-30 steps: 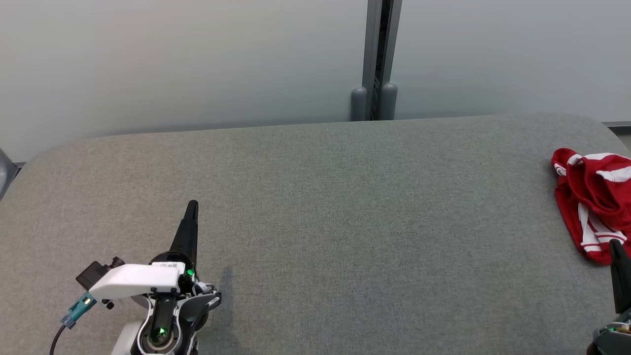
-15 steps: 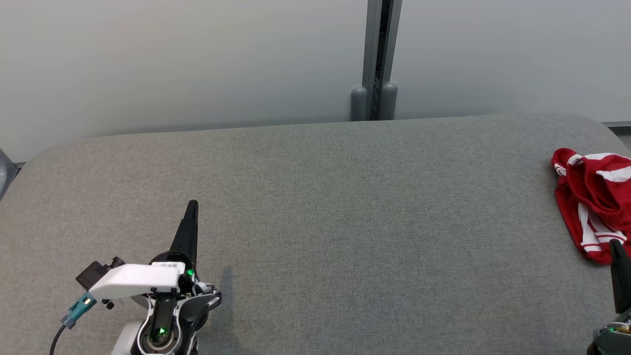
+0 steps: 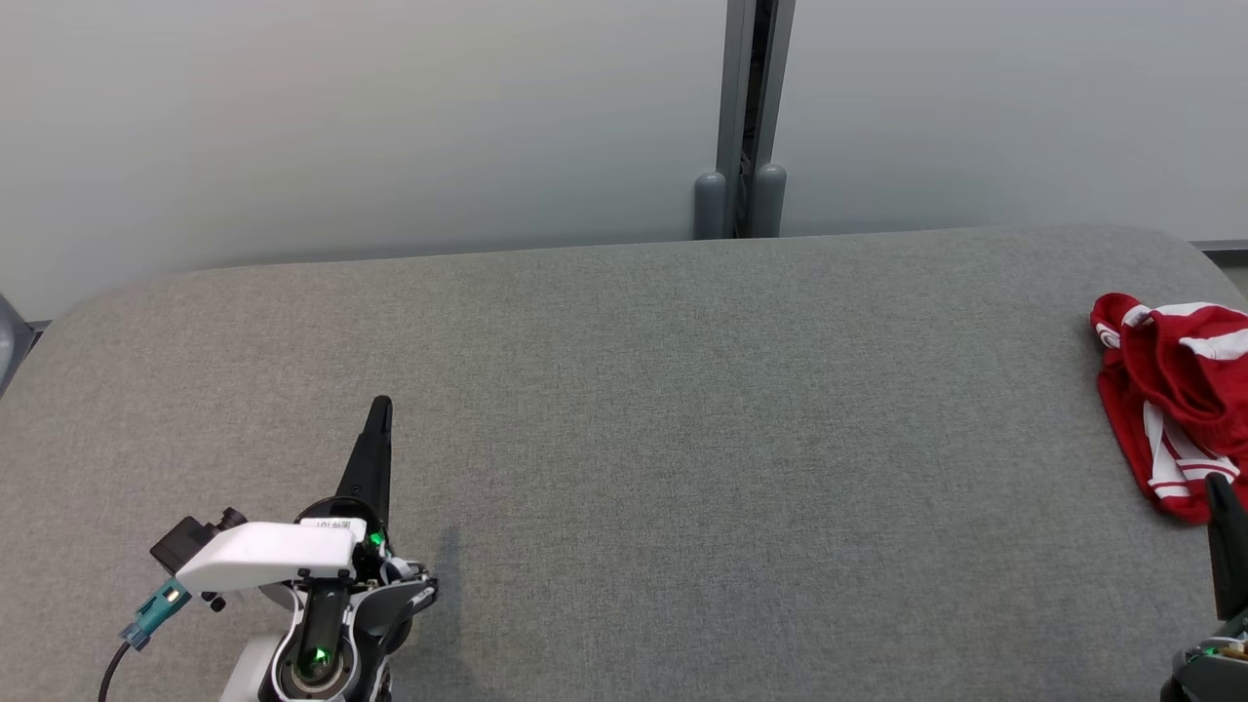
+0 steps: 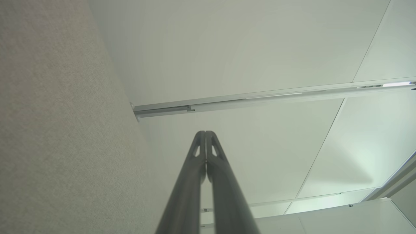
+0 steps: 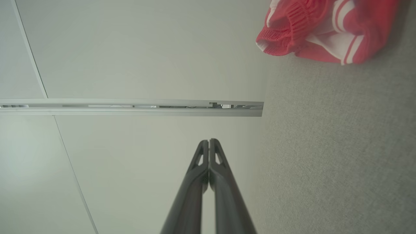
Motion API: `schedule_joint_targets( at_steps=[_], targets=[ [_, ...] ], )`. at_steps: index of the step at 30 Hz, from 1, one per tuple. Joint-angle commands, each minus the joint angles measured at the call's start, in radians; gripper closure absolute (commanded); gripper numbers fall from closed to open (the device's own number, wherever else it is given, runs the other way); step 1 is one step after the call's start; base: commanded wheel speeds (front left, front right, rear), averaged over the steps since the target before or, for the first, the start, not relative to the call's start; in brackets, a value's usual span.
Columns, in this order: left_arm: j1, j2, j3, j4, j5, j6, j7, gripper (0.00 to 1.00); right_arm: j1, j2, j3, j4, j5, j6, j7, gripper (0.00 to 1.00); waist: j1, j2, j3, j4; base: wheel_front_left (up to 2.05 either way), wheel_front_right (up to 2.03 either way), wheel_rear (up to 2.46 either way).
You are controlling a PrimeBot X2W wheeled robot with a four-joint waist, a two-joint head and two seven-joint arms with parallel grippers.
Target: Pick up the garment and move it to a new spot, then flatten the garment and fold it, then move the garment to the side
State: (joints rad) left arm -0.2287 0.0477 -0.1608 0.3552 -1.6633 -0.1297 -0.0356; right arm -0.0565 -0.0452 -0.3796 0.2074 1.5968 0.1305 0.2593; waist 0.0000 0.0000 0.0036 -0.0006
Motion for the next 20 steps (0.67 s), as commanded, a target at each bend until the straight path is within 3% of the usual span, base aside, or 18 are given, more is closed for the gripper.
schedule_joint_targets(
  at_steps=[1,20],
  targets=[
    [-0.008,0.005,0.001,-0.001,0.003,-0.003,0.002,1.00,-0.009,-0.010,-0.002,-0.006,0.007,0.000,0.004,1.00,0.0000,0.0000,0.000,0.000,0.00,0.00,0.00],
    [-0.008,0.005,0.001,-0.001,0.003,-0.003,0.002,1.00,-0.009,-0.009,-0.002,-0.006,0.007,0.000,0.004,1.00,0.0000,0.0000,0.000,0.000,0.00,0.00,0.00]
  ],
)
